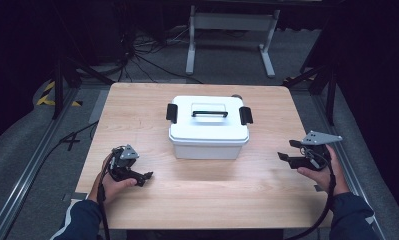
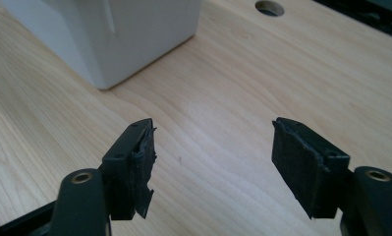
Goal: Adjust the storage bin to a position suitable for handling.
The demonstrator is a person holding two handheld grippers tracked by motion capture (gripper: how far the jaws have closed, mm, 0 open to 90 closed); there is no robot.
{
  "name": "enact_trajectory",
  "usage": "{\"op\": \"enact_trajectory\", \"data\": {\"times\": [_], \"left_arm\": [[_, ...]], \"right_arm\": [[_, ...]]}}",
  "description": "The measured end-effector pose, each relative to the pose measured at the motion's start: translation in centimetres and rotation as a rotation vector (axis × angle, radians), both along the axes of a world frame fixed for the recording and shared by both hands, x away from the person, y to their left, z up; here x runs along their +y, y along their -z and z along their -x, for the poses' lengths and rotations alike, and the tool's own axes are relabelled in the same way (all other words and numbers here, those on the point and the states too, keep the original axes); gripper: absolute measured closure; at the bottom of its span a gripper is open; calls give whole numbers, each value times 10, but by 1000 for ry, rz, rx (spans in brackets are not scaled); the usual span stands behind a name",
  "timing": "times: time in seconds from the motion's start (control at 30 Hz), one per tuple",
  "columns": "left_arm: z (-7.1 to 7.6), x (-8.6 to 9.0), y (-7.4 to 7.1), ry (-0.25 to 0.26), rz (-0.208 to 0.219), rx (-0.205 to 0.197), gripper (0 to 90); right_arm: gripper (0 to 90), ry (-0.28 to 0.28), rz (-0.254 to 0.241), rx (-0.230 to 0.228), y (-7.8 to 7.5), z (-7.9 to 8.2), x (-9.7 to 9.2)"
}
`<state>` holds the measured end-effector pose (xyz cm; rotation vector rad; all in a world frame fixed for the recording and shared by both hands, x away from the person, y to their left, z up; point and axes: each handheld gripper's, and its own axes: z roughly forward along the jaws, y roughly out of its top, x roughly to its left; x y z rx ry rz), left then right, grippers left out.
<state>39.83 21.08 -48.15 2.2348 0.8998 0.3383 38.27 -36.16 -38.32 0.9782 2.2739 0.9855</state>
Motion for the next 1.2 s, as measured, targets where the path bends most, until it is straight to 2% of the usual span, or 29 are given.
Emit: {"op": "enact_trajectory", "data": {"times": [0.1, 0.17, 0.23, 0.27, 0.4, 0.47, 0.5, 0.53, 0.6, 0.77, 0.97, 1.2], "left_arm": [[0, 0, 0, 0, 0, 0, 2], [0, 0, 0, -1, 0, 0, 2], [0, 0, 0, 0, 0, 0, 2], [0, 0, 0, 0, 0, 0, 2], [0, 0, 0, 0, 0, 0, 2], [0, 0, 0, 0, 0, 0, 2], [0, 0, 0, 0, 0, 0, 2], [0, 0, 0, -1, 0, 0, 2], [0, 0, 0, -1, 0, 0, 2], [0, 0, 0, 0, 0, 0, 2], [0, 0, 0, 0, 0, 0, 2], [0, 0, 0, 0, 0, 0, 2]], "right_arm": [[334, -18, 0, -15, -14, -4, 6], [333, -41, -13, -19, -29, -9, 9], [333, -45, -3, -25, -34, -11, 11], [341, -65, 0, -24, -46, -14, 15], [358, -111, 6, -30, -68, -21, 25], [359, -140, 34, -28, -82, -27, 33], [359, -140, 34, -28, -82, -27, 33], [366, -154, 40, -24, -89, -31, 38], [369, -182, 73, -18, -103, -37, 49], [377, -228, 116, -26, -126, -48, 76], [378, -266, 148, -24, -131, -56, 100], [392, -314, 181, 4, -124, -64, 126]]}}
